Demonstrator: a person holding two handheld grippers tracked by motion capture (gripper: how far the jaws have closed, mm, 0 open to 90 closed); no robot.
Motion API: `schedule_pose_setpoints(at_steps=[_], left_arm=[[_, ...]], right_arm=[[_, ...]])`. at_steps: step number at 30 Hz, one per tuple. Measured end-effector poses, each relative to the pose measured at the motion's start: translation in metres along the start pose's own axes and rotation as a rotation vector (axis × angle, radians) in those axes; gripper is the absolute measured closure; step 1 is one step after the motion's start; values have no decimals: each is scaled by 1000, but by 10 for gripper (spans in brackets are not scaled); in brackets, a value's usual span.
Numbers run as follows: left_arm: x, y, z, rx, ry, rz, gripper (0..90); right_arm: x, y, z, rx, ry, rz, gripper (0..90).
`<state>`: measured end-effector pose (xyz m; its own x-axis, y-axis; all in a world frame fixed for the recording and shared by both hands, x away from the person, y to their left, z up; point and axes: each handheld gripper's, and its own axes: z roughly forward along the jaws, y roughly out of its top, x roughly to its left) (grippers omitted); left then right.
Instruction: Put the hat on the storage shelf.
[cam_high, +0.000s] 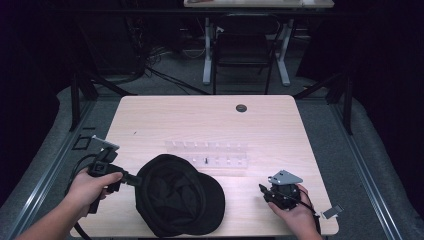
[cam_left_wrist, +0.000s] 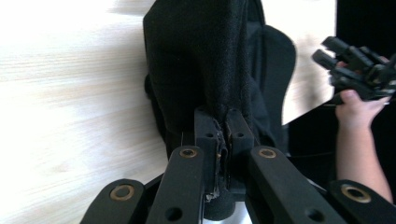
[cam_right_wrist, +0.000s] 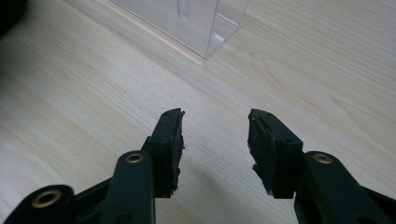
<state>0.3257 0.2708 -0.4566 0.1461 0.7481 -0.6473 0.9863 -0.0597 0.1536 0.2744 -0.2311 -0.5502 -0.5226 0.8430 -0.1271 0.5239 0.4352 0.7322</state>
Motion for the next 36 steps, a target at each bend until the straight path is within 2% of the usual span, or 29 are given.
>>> schedule_pose_setpoints(at_steps=[1, 3, 7, 12, 14, 15, 17, 18, 21, 25, 26, 31, 36], left_arm=[[0, 0, -1, 0, -8, 1, 869], [-1, 0, -3, -1, -45, -30, 869], [-3, 0, -5, -1, -76, -34, 871], [-6, 0, -7, -20, -153, -42, 872], [-8, 1, -7, -29, -157, -42, 873], [-8, 1, -7, -29, -181, -41, 873], [-9, 2, -8, -30, -188, -40, 873], [-10, 2, -10, -29, -218, -44, 873], [-12, 3, -11, -44, -233, -50, 873], [-14, 3, -14, -45, -297, -67, 874], [-16, 3, -14, -51, -291, -65, 874], [-23, 6, -20, -60, -332, -46, 875], [-30, 8, -25, -77, -337, -31, 875]], right_arm=[[0, 0, 0, 0, 0, 0, 547], [0, 0, 0, -1, 1, 0, 547], [0, 0, 0, 6, -1, -4, 547], [0, 0, 0, 0, -2, 1, 547], [0, 0, 0, 1, -2, 2, 547], [0, 0, 0, -1, -3, 2, 546], [0, 0, -1, 3, -4, -1, 546], [0, 0, 0, 0, -2, 1, 546], [0, 0, 0, -1, -2, 3, 545], [-1, 0, -1, 4, -3, -2, 545], [-1, 0, -1, 3, -3, -3, 545], [-1, 0, 0, 0, -1, 2, 544], [-1, -1, 0, 2, -1, 4, 543]])
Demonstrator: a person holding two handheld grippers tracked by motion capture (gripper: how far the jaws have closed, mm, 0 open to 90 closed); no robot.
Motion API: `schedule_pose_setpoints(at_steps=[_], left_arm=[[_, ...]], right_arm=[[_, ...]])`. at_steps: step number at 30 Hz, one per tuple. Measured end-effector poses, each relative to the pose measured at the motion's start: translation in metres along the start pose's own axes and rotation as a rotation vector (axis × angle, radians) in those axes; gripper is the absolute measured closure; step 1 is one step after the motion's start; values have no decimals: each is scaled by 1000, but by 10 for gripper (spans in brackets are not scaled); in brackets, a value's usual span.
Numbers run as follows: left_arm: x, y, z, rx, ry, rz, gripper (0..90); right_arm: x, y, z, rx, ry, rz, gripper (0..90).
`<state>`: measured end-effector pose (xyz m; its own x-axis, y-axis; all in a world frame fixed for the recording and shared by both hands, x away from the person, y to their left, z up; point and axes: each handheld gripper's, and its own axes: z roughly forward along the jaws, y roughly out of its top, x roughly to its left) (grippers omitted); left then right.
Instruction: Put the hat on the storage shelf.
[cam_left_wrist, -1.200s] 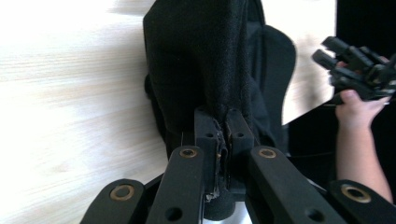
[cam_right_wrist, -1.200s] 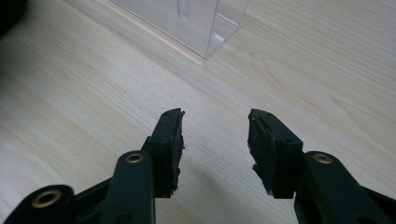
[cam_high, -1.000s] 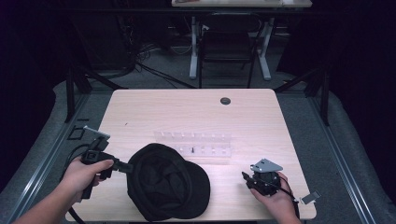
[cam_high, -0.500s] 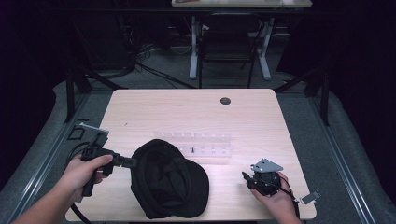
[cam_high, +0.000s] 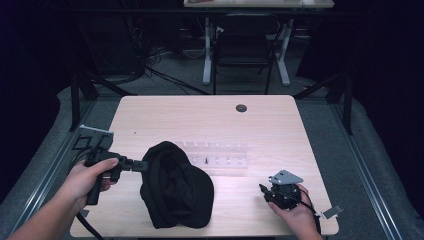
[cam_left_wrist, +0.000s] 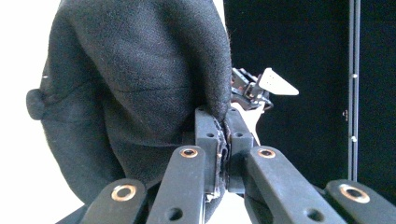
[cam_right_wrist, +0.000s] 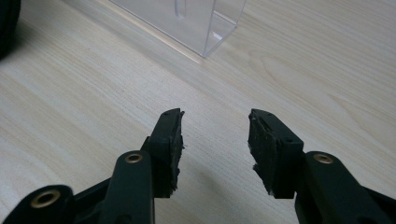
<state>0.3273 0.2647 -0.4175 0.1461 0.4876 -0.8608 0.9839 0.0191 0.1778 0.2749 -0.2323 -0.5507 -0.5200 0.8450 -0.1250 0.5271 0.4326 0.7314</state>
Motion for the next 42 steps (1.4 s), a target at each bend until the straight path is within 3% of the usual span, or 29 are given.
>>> schedule_pose_setpoints(at_steps=[2, 10, 30, 42], left_arm=[[-6, 1, -1, -13, -26, 4, 875], [-19, 4, -7, -26, -62, 13, 875], [-48, 15, -32, -121, -104, 72, 875], [-64, 30, -26, -146, -135, 94, 875]], right_arm=[[0, 0, 0, 7, -1, -4, 543], [0, 0, -1, -4, 0, 4, 541], [0, 0, 0, -6, -4, 8, 538], [0, 0, 0, 3, -3, 2, 538]])
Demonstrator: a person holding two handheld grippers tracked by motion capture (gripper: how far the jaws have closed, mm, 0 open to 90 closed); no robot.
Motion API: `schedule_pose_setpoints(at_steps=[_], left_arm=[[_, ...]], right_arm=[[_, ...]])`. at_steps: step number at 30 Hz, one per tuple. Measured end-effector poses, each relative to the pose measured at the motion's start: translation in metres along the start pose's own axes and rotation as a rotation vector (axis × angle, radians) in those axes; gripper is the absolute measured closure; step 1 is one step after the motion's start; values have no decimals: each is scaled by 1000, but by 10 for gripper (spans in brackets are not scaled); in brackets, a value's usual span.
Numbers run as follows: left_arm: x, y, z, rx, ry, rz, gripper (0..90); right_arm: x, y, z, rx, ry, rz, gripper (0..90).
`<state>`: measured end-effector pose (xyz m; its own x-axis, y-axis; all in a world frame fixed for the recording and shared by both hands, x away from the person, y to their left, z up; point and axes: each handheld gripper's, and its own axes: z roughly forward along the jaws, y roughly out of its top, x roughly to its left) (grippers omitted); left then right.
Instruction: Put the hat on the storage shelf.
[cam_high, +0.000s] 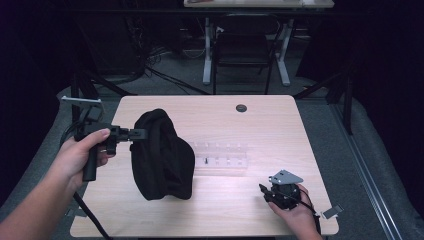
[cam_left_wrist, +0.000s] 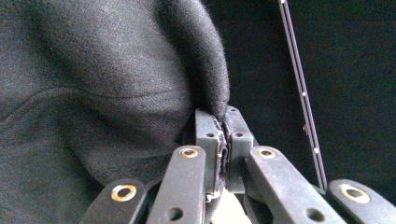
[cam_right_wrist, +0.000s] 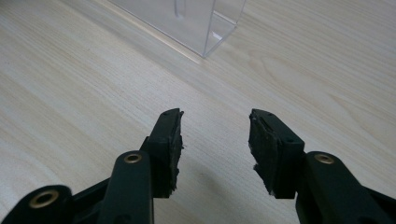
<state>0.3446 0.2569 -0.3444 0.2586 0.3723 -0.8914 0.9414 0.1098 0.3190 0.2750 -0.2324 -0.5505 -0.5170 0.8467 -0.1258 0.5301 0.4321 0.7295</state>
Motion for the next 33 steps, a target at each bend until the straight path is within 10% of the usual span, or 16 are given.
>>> schedule_pose_setpoints(at_steps=[33], left_arm=[[-21, 54, 36, -70, 9, 14, 876]], right_arm=[[-1, 0, 1, -10, 9, 3, 538]])
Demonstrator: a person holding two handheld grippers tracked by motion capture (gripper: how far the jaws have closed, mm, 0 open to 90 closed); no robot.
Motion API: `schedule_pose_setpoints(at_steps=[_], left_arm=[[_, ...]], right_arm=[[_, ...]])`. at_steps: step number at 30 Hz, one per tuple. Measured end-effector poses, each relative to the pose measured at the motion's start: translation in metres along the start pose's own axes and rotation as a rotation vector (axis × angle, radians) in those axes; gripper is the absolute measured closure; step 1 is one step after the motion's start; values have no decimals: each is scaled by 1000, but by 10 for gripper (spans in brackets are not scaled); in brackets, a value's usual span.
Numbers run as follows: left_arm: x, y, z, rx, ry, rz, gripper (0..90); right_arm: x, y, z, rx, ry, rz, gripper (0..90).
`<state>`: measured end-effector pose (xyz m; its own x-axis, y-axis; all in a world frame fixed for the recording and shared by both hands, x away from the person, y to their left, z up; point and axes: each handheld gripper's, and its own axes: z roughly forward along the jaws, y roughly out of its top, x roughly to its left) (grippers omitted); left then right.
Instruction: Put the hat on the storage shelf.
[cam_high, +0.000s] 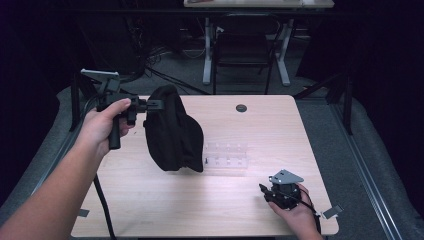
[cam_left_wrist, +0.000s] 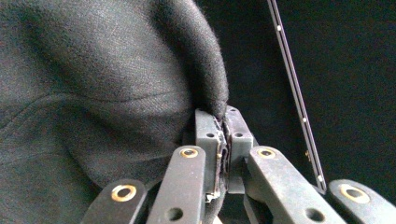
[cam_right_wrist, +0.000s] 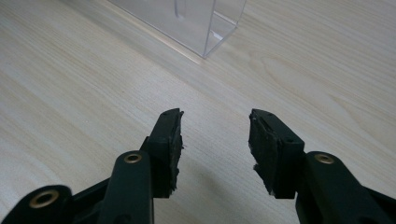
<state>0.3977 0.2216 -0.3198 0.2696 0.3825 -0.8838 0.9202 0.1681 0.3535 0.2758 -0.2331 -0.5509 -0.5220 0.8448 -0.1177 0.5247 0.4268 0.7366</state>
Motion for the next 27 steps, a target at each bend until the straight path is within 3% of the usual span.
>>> schedule_pose_setpoints(at_steps=[15, 27], left_arm=[[3, 14, 20, -16, 40, -4, 876], [-2, 17, 33, 9, 86, 20, 875]], right_arm=[[-1, 0, -2, 9, 0, -5, 538], [-1, 0, -2, 4, 0, -3, 538]])
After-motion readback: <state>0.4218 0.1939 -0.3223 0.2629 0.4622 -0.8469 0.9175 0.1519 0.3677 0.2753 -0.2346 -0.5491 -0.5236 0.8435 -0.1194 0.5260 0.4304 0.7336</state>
